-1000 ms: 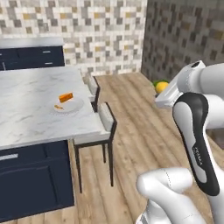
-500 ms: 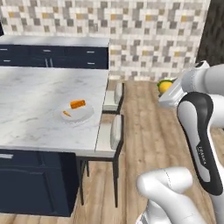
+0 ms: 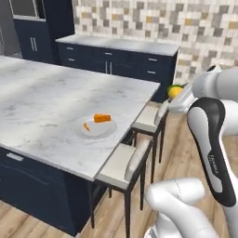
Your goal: Take the cheese, shrimp, and lemon from the fridge and place them on the plate on the dining counter to create an appetizer plate.
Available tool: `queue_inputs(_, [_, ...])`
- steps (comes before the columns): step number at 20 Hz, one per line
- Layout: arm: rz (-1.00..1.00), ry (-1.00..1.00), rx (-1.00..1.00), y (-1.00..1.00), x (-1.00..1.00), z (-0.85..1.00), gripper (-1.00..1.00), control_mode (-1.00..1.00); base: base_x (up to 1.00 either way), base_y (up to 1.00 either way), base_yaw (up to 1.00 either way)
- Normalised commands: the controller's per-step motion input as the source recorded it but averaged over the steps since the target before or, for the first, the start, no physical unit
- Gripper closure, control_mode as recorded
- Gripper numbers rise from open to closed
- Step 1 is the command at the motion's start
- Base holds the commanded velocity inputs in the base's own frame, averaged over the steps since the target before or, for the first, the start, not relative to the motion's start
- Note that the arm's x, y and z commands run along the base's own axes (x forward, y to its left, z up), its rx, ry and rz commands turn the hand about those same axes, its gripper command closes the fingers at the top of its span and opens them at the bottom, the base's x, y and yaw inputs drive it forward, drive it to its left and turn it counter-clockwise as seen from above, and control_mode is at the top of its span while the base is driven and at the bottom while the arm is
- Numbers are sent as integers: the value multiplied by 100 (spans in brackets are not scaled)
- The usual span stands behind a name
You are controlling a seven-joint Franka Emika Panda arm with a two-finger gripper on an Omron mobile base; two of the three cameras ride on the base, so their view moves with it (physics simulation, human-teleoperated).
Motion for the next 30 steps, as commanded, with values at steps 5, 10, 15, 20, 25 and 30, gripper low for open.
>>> queue_inputs(5, [0,0,0,0,0,0,100,100,49,-80,64])
queue_inputs(10, [0,0,0,0,0,0,100,100,59,-69,64])
queue_inputs(15, [0,0,0,0,0,0,100,100,46,-65,64])
queue_inputs(20, [0,0,0,0,0,0,100,100,31,-25,52])
queue_inputs(25, [4,0,0,-2,11,-5,100,-100,8,-2,10])
queue_inputs(30, [-7,35,1,-16,36,-34,100,-100,0,0,0])
